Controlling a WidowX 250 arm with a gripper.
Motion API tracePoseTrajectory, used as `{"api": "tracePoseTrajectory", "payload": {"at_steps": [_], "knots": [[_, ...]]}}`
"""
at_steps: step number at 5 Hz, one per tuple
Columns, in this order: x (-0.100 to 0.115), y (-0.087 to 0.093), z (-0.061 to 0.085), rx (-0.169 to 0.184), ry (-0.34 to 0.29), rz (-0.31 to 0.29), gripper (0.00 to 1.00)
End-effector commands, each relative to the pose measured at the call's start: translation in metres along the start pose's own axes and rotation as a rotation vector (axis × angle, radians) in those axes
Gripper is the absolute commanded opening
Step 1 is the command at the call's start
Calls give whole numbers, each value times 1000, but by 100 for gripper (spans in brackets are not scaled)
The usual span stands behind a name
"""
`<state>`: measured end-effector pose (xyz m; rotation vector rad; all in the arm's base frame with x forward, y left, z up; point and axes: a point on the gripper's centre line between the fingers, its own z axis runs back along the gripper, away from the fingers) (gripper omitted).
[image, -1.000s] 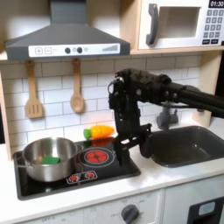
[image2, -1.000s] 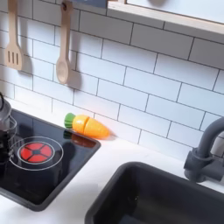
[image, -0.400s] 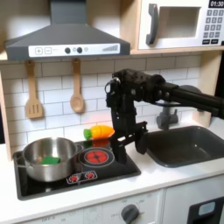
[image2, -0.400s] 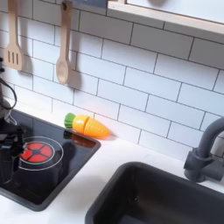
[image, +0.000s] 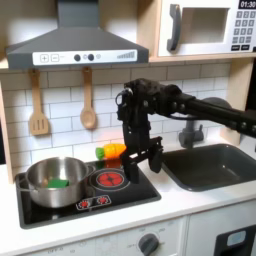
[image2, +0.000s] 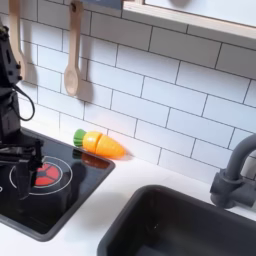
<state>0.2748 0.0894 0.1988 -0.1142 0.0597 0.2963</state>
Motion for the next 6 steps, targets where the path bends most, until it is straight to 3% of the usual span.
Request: {"api": "tracePoseTrajectory", "payload": {"at_steps": [1, 6], "knots": [[23, -8, -2, 3, -15, 3, 100], [79, -21, -20, 13, 1, 16, 100]]}}
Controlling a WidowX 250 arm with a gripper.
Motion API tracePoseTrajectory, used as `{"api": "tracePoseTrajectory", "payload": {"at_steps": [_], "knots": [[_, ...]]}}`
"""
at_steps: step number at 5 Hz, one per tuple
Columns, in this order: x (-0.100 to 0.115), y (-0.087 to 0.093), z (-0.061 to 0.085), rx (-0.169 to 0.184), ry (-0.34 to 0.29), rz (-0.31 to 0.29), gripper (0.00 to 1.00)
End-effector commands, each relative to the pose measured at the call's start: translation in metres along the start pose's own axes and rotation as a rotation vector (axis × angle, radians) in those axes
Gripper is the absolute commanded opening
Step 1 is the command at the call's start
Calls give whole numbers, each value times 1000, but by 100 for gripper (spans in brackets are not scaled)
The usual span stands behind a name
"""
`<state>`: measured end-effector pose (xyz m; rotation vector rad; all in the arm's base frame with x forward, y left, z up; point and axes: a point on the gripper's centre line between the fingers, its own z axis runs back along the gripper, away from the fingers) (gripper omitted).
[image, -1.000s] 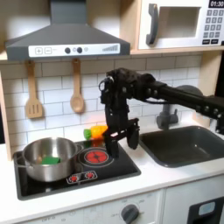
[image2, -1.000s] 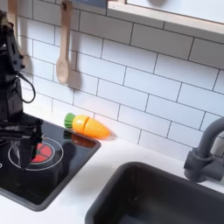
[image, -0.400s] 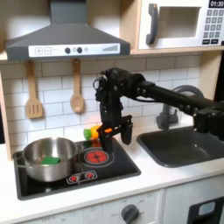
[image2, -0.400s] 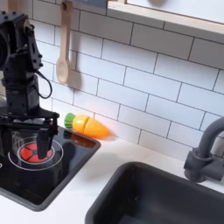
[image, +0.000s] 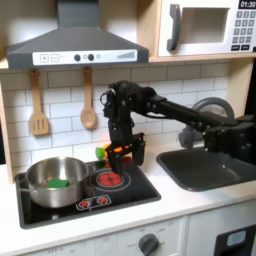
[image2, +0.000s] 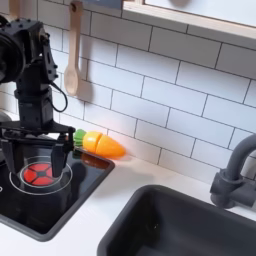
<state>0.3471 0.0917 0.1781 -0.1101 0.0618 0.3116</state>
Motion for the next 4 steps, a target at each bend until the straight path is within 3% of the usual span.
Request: {"api": "tracePoseTrajectory", "payload": {"at_steps": [1, 4], "knots": [[14, -10, -5, -3, 5, -2, 100], [30, -15, 7, -14, -30, 7, 100]]}}
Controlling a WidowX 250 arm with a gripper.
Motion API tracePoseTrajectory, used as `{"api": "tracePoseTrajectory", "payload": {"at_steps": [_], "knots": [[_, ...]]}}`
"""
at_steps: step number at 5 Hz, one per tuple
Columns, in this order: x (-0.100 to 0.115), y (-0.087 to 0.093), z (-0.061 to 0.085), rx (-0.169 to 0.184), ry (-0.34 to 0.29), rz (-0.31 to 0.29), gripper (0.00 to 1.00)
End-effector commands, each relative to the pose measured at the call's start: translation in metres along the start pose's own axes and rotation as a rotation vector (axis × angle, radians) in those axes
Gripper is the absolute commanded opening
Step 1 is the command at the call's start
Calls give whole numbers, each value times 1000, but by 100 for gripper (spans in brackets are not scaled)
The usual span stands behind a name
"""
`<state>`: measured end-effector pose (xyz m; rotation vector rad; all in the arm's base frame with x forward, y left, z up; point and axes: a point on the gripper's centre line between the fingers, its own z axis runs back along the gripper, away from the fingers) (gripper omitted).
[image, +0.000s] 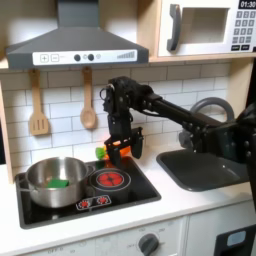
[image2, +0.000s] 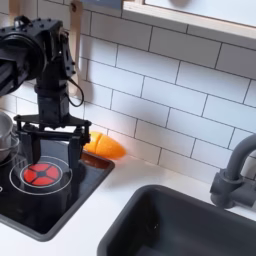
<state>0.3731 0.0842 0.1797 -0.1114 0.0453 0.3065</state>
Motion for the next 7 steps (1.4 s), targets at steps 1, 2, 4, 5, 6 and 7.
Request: {"api": "tracePoseTrajectory", "payload": {"at_steps": [1, 2, 4, 5, 6, 7], "knots": [[17, -2, 2, -17, -14, 20, 100], [20, -4, 6, -17, -26, 21, 100], [26, -4, 4, -17, -26, 29, 100], [26, -4, 5, -25, -22, 32, 100], [23, -4, 1, -14, -11, 29, 100], [15, -3, 4, -16, -2, 24, 100]]}}
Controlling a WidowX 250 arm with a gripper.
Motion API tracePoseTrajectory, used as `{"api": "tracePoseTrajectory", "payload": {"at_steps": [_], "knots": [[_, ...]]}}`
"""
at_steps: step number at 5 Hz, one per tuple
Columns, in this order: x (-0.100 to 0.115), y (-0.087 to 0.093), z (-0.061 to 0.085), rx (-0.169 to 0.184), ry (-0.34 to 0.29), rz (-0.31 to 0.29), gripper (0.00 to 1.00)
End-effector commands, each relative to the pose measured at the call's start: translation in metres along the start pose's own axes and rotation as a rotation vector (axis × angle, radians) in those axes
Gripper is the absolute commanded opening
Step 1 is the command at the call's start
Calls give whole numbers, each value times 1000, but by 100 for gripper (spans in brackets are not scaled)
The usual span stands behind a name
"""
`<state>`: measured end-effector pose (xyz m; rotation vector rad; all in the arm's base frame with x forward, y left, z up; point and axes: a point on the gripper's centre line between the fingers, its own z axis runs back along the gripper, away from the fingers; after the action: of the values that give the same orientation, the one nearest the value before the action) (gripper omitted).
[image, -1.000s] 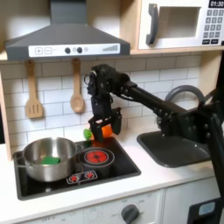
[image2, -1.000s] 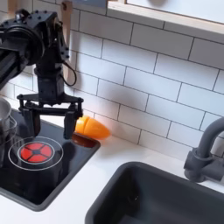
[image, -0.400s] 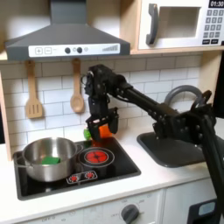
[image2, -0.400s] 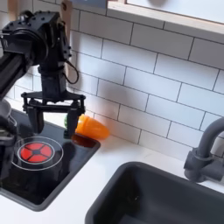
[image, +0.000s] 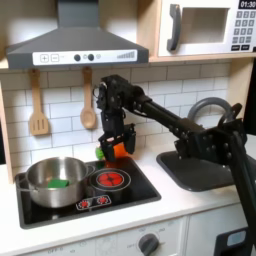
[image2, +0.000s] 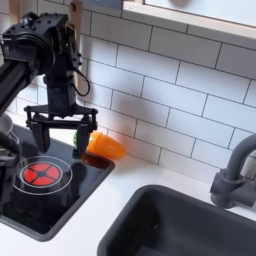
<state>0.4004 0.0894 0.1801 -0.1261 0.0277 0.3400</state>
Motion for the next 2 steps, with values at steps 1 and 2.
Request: {"api": "tracePoseTrajectory", "payload": {"at_steps": [1, 2], "knots": [[-24, 6, -12, 3, 63, -10, 100], [-34, 7, -5, -8, 61, -14, 100]]}}
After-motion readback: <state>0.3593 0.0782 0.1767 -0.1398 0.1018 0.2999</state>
